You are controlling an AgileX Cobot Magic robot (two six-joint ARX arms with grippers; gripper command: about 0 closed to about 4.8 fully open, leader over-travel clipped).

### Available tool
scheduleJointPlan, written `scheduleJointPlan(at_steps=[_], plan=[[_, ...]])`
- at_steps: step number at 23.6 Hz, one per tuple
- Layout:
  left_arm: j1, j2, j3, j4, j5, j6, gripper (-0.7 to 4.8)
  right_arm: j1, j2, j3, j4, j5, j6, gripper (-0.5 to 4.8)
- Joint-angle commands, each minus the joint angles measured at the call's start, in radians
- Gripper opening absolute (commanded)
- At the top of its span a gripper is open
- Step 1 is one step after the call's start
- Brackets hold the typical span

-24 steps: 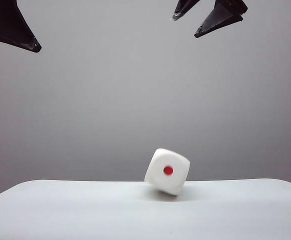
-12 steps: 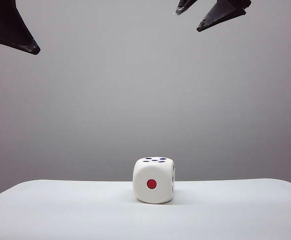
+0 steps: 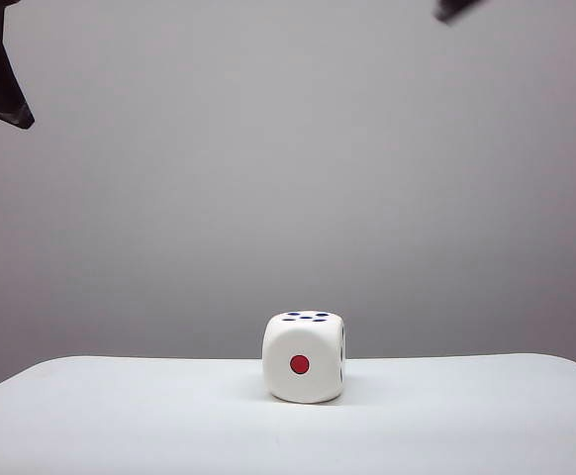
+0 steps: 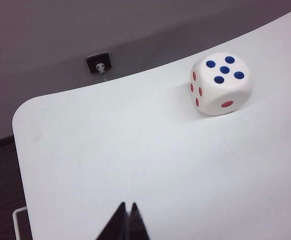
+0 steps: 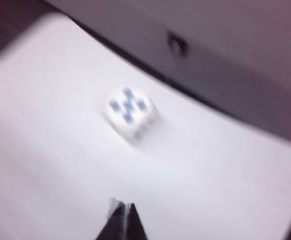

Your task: Pick up the dice on the table and roll the dice.

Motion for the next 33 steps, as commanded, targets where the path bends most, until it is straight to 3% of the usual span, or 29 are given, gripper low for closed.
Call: scheduleJointPlan(at_steps=[1,10,18,21,28,33], plan=[[0.001,-0.003,0.002,-0.014,-0.003,0.005,-0.05,-0.001,-0.030,-0.071,-0.012,0.033,0.007,-0.08],[0.001,-0.003,0.002,-0.011,-0.008,0.004,-0.05,-0.001,-0.085,-0.204,0.074,0.044,0.054,-0.08],[0.001,-0.064,-0.008,0.055,-0.080,-0.008,-0.05,-0.002,-0.232,-0.274,0.251,0.098,0.090,-0.08],[0.001,-0.190,-0.072,0.153,-0.079,-0.027,-0.05,-0.002,-0.358,-0.381,0.311,0.183,0.090,-0.08],[0.003,-0.446,-0.238,0.236,-0.082,-0.027,-0.05,-0.005,-0.616,-0.623,0.530,0.227,0.110,-0.07],[0.005,-0.625,-0.349,0.284,-0.095,-0.084,-0.05,-0.024,-0.756,-0.733,0.597,0.269,0.109,-0.07]])
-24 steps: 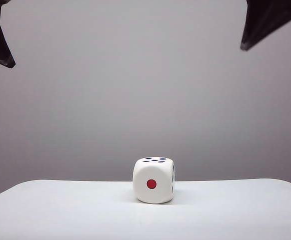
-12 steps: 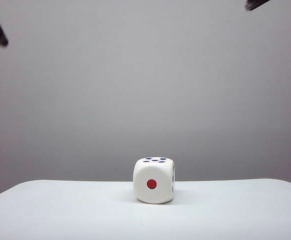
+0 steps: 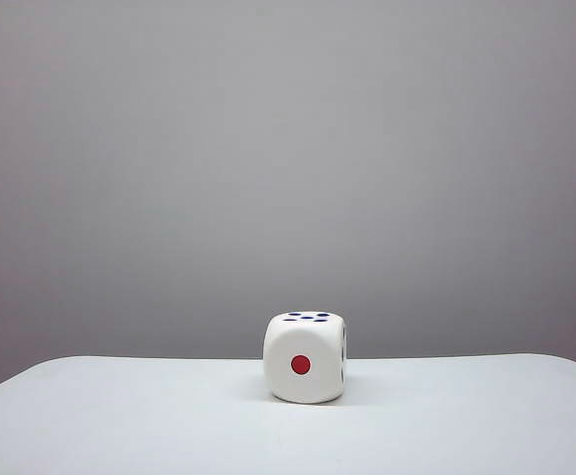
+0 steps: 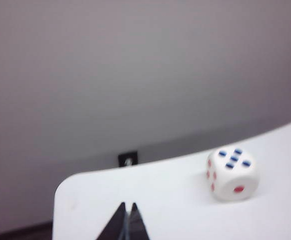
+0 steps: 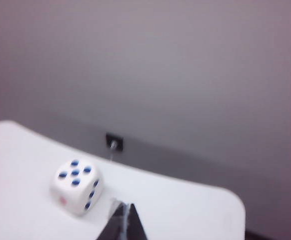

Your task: Pick up the dice on the table and roll the dice.

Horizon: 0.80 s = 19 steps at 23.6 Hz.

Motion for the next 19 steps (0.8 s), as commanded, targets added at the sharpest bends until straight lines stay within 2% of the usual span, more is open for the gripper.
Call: scheduleJointPlan(at_steps=[1,10,13,14,19], plan=[[0.001,-0.100,-0.051,0.045,-0.016,-0.042,-0.05,-0.017,-0.068,-0.047,0.058,0.048,0.004,-0.07],[0.001,-0.289,-0.158,0.065,-0.064,-0.108,-0.05,-0.143,-0.239,-0.155,0.061,0.046,0.010,-0.07],[0.001,-0.320,-0.194,0.065,-0.065,-0.114,-0.05,-0.189,-0.283,-0.204,0.110,-0.005,0.063,-0.07],[0.001,-0.334,-0.219,0.065,-0.088,-0.149,-0.05,-0.211,-0.309,-0.247,0.161,-0.026,0.089,-0.07],[0.001,-0.343,-0.270,0.073,-0.120,-0.174,-0.05,-0.227,-0.371,-0.352,0.221,-0.033,0.157,-0.07]])
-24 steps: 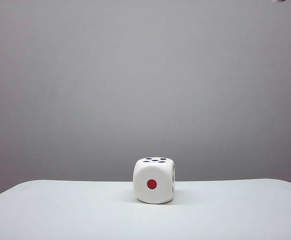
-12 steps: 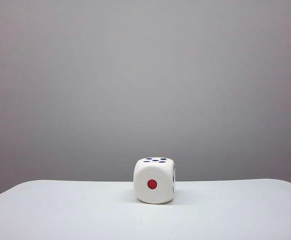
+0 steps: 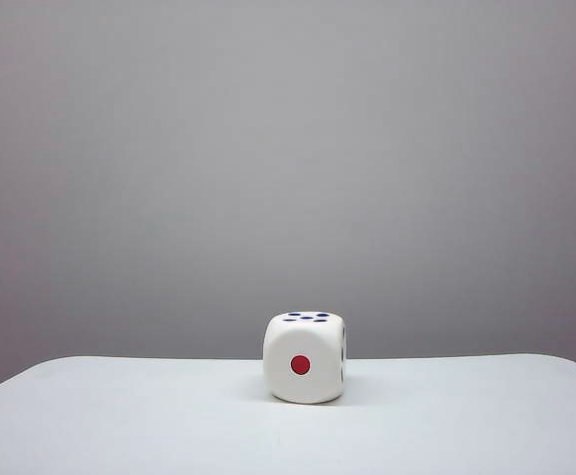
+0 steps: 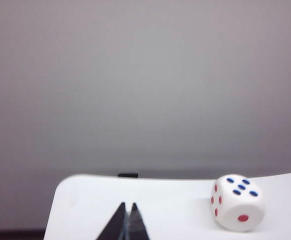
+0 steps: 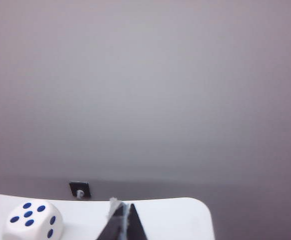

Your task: Pick up the dice on the table and roll the dice.

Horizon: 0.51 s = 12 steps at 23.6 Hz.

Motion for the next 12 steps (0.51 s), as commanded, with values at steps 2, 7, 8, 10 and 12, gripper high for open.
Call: scheduleJointPlan(at_steps=[2,7,8,10,12], plan=[[0.000,0.002,-0.034,0.024,-0.023,-0.013,-0.05,0.001,-0.050,-0.064,0.019,-0.005,0.054,-0.07],[0.000,0.002,-0.060,0.043,-0.029,-0.017,-0.05,0.001,-0.175,-0.119,0.029,0.071,0.061,-0.07],[0.000,0.002,-0.060,0.043,-0.030,-0.016,-0.05,0.001,-0.196,-0.121,0.029,0.085,0.061,-0.07],[0.000,0.002,-0.064,0.056,-0.030,-0.007,-0.05,0.002,-0.230,-0.132,0.031,0.093,0.060,-0.07],[0.000,0.002,-0.076,0.063,-0.030,-0.008,-0.05,0.002,-0.253,-0.153,0.043,0.104,0.060,-0.07]])
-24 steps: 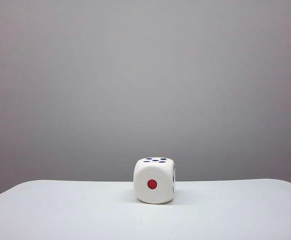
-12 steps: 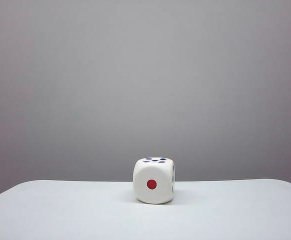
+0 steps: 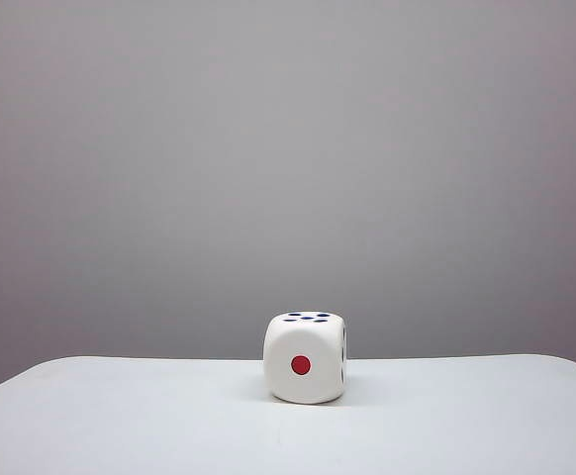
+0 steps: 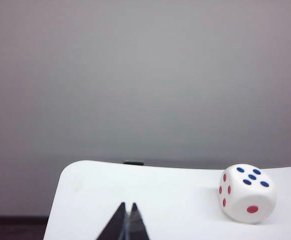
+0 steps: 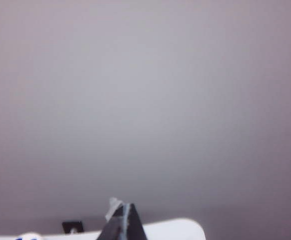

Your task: Pick up the dice on the table and roll the dice.

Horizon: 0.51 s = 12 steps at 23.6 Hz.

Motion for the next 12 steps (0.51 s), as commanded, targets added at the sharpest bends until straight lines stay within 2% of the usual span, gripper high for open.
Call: scheduleJointPlan(at_steps=[1,6,12], plan=[[0.000,0.000,-0.022,0.037,-0.003,0.002,-0.05,0.002,-0.028,-0.043,0.037,0.028,0.002,-0.07],[0.000,0.000,-0.077,0.051,-0.004,0.007,-0.05,0.002,-0.028,-0.133,0.053,0.026,0.004,-0.07],[0.000,0.000,-0.103,0.047,-0.008,0.093,-0.05,0.002,-0.028,-0.248,0.077,0.024,0.013,-0.06]])
